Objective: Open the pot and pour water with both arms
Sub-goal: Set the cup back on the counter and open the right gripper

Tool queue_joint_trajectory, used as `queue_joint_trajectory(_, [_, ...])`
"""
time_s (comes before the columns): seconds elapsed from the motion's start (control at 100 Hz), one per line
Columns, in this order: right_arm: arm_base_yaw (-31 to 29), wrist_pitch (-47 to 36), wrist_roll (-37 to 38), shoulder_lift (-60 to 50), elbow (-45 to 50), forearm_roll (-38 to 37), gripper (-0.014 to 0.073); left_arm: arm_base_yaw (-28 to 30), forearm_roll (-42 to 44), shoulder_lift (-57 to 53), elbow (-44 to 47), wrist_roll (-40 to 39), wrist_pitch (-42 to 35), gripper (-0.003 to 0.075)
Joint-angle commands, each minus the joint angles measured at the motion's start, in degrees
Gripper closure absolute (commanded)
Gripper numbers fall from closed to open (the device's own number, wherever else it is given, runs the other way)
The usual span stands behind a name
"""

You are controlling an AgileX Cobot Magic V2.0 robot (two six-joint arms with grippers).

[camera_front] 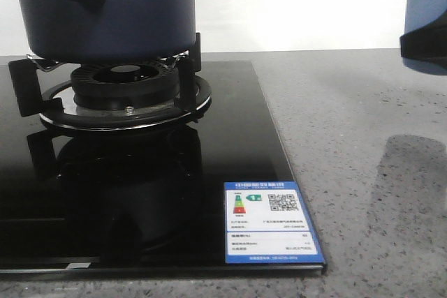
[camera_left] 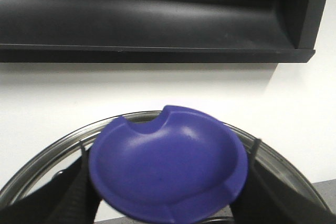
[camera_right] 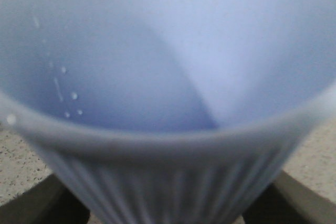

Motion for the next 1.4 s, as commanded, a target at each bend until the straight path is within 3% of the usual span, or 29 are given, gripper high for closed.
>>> queue_joint_trajectory(0.0, [-0.40, -7.33, -0.34, 0.95, -1.13, 1.68, 0.0270, 0.32, 0.19, -1.03, -2.21, -0.23, -5.62, 0.0359])
queue_joint_trajectory(0.42, [-0.40, -10.59, -0.57, 6.68, -1.13, 3.87, 0.0270, 0.32, 0.19, -1.03, -2.21, -0.23, -5.62, 0.0359])
queue_joint_trajectory(0.65, [-0.40, -6.64, -0.57, 6.68, -1.13, 3.87, 0.0266, 0.32, 0.19, -1.03, -2.21, -0.23, -5.62, 0.0358])
queue_joint_trajectory(0.75, [-0.40, -6.36, -0.57, 6.68, -1.13, 3.76, 0.0216, 0.32, 0.19, -1.03, -2.21, -0.23, -5.62, 0.0358])
queue_joint_trajectory(0.94, [-0.40, -6.07, -0.57, 6.56, -1.03, 3.76, 0.0011, 0.32, 0.19, -1.03, -2.21, -0.23, -5.62, 0.0358])
queue_joint_trajectory(1.18, [-0.40, -4.99, -0.57, 3.83, -0.90, 3.76, 0.0001, 0.32, 0.19, -1.03, -2.21, -0.23, -5.62, 0.0358])
queue_joint_trajectory(1.39, [-0.40, 1.74, -0.57, -1.02, 1.42, 3.76, 0.0001, 0.32, 0.19, -1.03, -2.21, -0.23, -5.62, 0.0358])
